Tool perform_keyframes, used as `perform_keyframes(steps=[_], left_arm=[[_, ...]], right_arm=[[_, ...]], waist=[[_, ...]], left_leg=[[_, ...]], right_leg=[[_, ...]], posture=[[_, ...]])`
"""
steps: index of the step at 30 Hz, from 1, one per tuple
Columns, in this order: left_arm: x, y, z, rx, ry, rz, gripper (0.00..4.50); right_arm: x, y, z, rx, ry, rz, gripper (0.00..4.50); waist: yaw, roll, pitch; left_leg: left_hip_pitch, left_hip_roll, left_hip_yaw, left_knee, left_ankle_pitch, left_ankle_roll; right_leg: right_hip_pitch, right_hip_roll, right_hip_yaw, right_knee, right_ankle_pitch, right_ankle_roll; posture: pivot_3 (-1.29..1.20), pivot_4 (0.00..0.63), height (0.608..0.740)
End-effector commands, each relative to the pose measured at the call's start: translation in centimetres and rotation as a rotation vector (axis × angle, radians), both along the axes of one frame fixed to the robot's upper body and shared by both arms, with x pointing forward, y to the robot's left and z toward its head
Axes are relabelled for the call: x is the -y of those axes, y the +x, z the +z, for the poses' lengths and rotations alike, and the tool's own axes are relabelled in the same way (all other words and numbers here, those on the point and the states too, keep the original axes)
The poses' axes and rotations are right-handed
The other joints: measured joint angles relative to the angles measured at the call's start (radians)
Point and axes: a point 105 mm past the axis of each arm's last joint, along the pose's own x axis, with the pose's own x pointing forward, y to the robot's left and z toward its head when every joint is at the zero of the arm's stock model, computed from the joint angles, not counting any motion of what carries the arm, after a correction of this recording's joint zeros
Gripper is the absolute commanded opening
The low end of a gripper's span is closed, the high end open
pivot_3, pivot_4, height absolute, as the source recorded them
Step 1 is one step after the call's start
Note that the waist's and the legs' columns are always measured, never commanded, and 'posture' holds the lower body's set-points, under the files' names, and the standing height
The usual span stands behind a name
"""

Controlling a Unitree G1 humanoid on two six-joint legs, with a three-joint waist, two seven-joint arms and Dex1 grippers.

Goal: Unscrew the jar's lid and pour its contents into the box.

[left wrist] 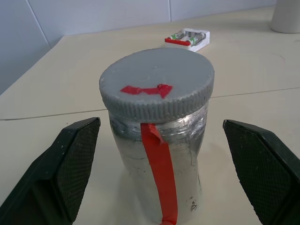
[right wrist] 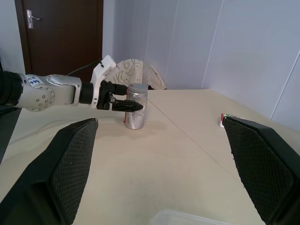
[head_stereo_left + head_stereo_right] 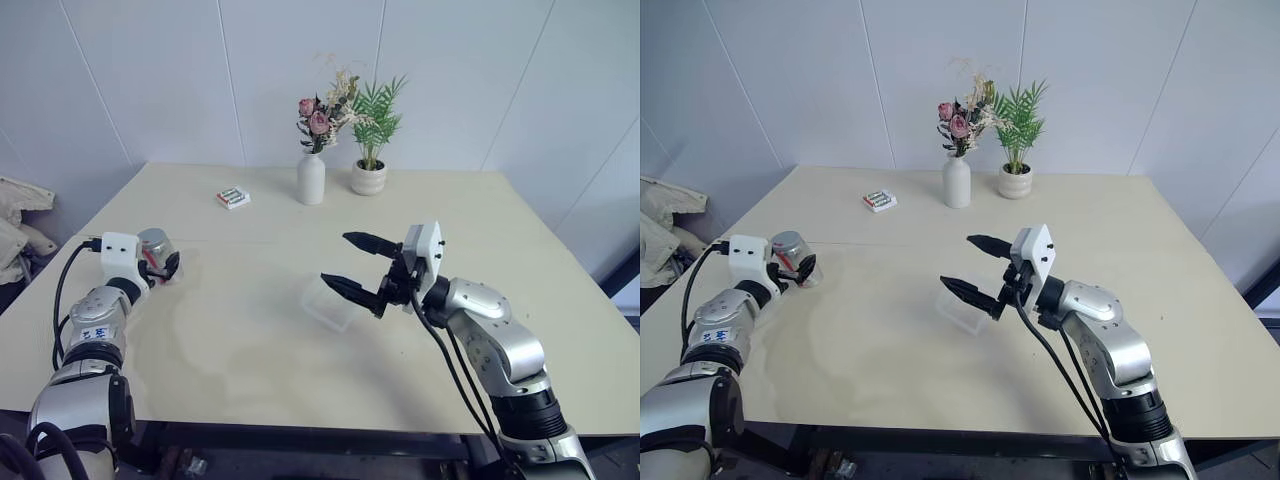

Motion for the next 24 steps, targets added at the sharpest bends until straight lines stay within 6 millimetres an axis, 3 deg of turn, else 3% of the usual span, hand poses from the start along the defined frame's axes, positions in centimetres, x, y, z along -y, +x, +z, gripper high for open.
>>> perform_keyframes(steps=[1,5,11,17,22,24], left_arm=[[-1.0,-0.3,1.4,0.033,0.020,0.023,4.47],[-1.2,-0.4,1.0,0.013,0.023,0.027,3.94],[-1.2,-0.5,0.7,0.000,0.033,0.030,2.12],[-0.6,-0.4,1.6,0.049,-0.004,-0.012,2.10],[2.5,-0.1,3.5,0.132,-0.003,-0.224,2.10],[4.7,-0.5,4.2,0.157,0.031,-0.394,2.10]], right_arm=[[0.2,-0.6,1.2,0.043,0.025,0.002,4.50],[0.2,-0.7,1.1,0.040,0.028,0.001,4.50],[0.3,-0.6,1.2,0.036,0.032,-0.003,4.50],[0.4,-0.5,1.3,0.032,0.044,-0.009,4.50],[0.3,-0.6,1.5,0.035,0.045,-0.004,4.50],[0.1,-0.9,1.7,0.029,0.046,0.007,4.50]], waist=[[0.000,0.000,0.000],[0.000,0.000,0.000],[0.000,0.000,0.000],[0.000,0.000,0.000],[0.001,0.000,0.000],[0.001,0.000,0.000]], left_leg=[[0.000,0.000,0.000,0.000,0.000,0.000],[0.000,0.000,0.000,0.000,0.000,0.000],[0.000,0.000,0.000,0.000,0.000,0.000],[0.000,0.000,0.000,0.000,0.000,0.000],[0.000,0.000,0.000,0.000,0.000,0.000],[0.000,0.000,0.000,0.000,0.000,0.000]], right_leg=[[0.000,0.000,0.000,0.000,0.000,0.000],[0.000,0.000,0.000,0.000,0.000,0.000],[0.000,0.000,0.000,0.000,0.000,0.000],[0.000,0.000,0.000,0.000,0.000,0.000],[0.000,0.000,0.000,0.000,0.000,0.000],[0.000,0.000,0.000,0.000,0.000,0.000]], posture=[[0.00,0.150,0.740],[0.00,0.150,0.740],[0.00,0.150,0.740],[0.00,0.150,0.740],[0.00,0.150,0.740],[0.00,0.150,0.740]])
